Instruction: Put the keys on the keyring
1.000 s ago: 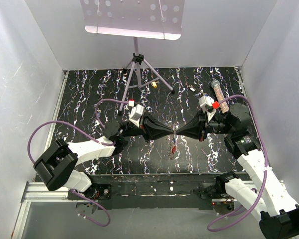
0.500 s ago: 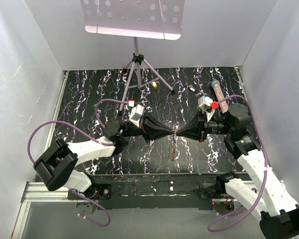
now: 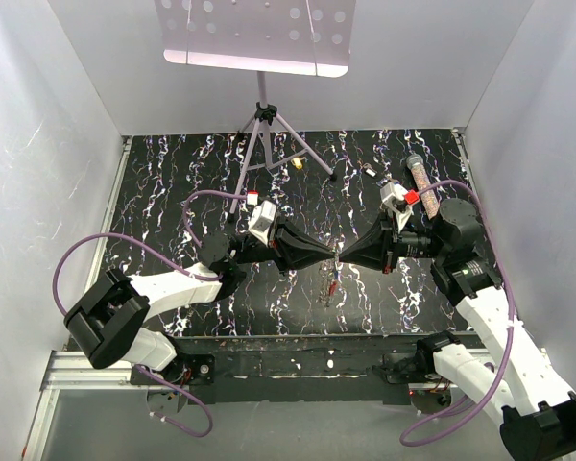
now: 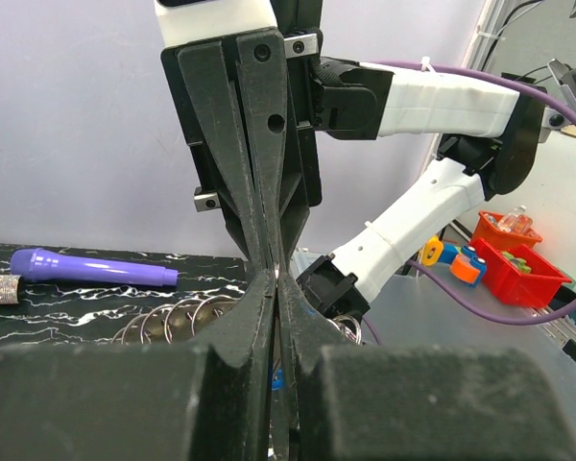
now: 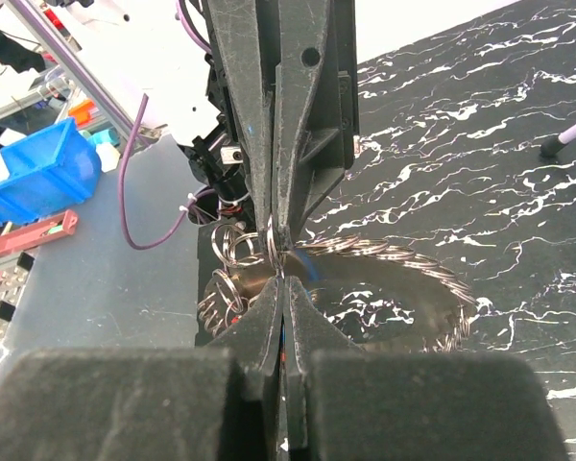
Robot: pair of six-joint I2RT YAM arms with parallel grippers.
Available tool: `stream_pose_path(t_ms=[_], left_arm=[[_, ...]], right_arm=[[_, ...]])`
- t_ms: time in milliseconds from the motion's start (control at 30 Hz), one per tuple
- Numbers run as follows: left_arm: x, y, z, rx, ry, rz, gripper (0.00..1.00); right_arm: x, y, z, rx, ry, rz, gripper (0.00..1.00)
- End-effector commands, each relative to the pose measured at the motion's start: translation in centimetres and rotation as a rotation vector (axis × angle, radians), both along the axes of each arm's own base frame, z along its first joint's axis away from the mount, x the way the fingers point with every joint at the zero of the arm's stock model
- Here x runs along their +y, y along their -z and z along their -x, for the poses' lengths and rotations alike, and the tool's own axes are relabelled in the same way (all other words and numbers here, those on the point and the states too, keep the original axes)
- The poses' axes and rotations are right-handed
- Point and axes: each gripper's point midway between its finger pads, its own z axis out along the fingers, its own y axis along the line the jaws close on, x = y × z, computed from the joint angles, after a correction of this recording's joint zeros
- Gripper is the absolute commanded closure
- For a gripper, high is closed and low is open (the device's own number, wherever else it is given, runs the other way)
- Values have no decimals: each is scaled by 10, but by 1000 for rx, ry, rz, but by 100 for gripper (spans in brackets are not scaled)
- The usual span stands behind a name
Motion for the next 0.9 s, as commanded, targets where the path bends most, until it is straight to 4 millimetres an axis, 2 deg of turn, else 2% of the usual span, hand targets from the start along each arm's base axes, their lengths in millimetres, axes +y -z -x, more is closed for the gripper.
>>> stream_pose_path(t_ms=[0,133,300,367,567,867], left_arm=[[25,-71,17,-200,-21,245,100],[26,-72,17,-190,-27,250,100],[27,-74,17,-194,-30,253,100],[28,-75,18,-196,-27,253,100],[31,-77,22,-209,-26,252,100],[32,-80,22,-200,-23,267,100]], right_arm=[[3,1,2,11,-11,-12,99],[3,-4,4,-13,-12,-18,91],[0,-21,8,-132,-23,-21,68],[-3,-26,10,-162,-17,-6,63],[-2,-40,14,-286,-57,-55,58],[8,-40,9,-305,-77,-76,58]])
